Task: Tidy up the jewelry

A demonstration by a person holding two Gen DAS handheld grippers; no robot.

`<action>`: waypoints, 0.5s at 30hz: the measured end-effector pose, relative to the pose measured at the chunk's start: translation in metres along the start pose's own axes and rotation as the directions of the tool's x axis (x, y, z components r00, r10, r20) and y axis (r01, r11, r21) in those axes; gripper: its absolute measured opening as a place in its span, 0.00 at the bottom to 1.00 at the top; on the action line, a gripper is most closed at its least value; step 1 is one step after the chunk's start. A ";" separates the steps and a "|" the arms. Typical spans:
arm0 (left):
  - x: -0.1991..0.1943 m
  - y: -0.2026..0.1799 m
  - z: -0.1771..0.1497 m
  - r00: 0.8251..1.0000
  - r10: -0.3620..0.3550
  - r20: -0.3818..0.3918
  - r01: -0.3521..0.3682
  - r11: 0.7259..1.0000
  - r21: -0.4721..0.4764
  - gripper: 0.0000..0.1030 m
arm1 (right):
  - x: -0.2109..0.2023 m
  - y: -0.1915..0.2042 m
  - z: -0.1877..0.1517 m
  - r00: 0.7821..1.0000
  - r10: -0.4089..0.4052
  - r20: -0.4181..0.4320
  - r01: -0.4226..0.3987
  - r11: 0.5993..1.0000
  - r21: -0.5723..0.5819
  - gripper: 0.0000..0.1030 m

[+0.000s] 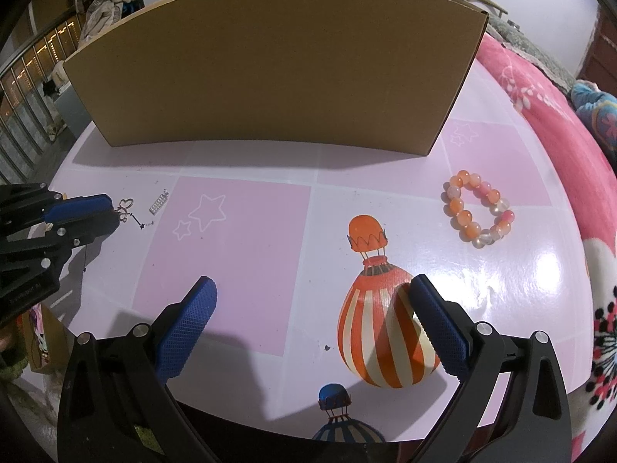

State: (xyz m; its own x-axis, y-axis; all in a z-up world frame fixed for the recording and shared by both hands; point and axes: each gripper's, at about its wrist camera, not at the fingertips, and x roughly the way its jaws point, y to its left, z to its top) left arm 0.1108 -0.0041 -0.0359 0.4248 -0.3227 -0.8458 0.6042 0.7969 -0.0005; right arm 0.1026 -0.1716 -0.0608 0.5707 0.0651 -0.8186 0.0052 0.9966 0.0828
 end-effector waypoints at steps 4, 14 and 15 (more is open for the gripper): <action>0.000 -0.002 0.000 1.000 0.009 0.000 -0.009 1.000 0.007 0.12 | 0.003 -0.002 -0.003 1.000 0.000 0.003 0.000 1.000 0.000 0.93; -0.001 -0.001 -0.001 1.000 0.017 0.017 -0.017 1.000 0.000 0.08 | 0.001 -0.006 -0.007 1.000 0.013 0.026 -0.013 1.000 -0.013 0.92; -0.002 -0.001 -0.001 1.000 0.016 0.019 -0.016 1.000 -0.001 0.08 | 0.001 -0.006 -0.007 1.000 0.017 0.024 -0.016 1.000 -0.014 0.92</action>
State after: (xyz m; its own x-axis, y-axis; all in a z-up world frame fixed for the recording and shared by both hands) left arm 0.1087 -0.0040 -0.0350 0.4470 -0.3194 -0.8356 0.5965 0.8025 0.0124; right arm 0.0975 -0.1775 -0.0664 0.5902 0.0804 -0.8032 -0.0160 0.9960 0.0880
